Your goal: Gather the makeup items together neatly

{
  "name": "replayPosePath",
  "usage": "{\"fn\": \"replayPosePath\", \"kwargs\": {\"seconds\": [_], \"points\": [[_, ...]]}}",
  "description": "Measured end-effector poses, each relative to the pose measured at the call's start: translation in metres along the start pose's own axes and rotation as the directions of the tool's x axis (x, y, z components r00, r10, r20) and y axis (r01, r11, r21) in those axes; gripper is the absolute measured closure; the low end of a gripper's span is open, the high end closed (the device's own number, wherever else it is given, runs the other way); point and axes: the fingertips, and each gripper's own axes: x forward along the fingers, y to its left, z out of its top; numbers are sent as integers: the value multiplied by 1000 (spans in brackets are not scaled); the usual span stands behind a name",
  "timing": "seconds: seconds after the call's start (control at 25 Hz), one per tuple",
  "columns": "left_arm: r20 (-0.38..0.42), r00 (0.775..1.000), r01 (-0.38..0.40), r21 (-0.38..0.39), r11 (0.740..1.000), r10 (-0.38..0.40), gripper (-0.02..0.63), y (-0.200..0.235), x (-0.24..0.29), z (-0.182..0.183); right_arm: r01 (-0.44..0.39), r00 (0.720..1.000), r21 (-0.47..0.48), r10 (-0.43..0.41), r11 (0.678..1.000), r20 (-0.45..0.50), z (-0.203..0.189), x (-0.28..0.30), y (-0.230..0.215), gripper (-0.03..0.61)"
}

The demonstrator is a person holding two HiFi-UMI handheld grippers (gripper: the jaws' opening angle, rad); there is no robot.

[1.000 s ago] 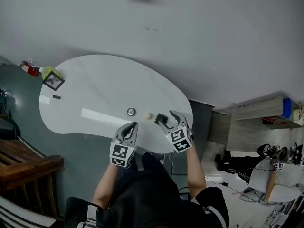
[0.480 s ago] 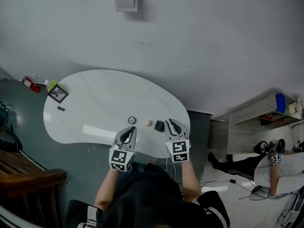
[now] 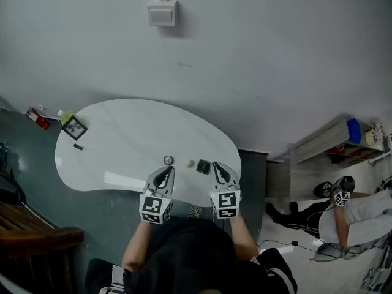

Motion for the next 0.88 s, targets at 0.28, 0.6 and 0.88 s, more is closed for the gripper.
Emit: {"fn": "replayPosePath", "kwargs": {"seconds": [0.28,0.6,0.88], "points": [[6,1000,23,-17,1000,-23,594,-2,3,1,8,1000,-2,-8,1000,-16,-2,-2,2,537],[-4,1000,14,-5,1000,-14,594,7,2,1,-30,999,7,30,1000,-25,-1,6,12,537],[-7,997,-75,-41,996,75,594,35,-14,-3,-194,981,-8,194,981,-28,7,24,64,537]]}}
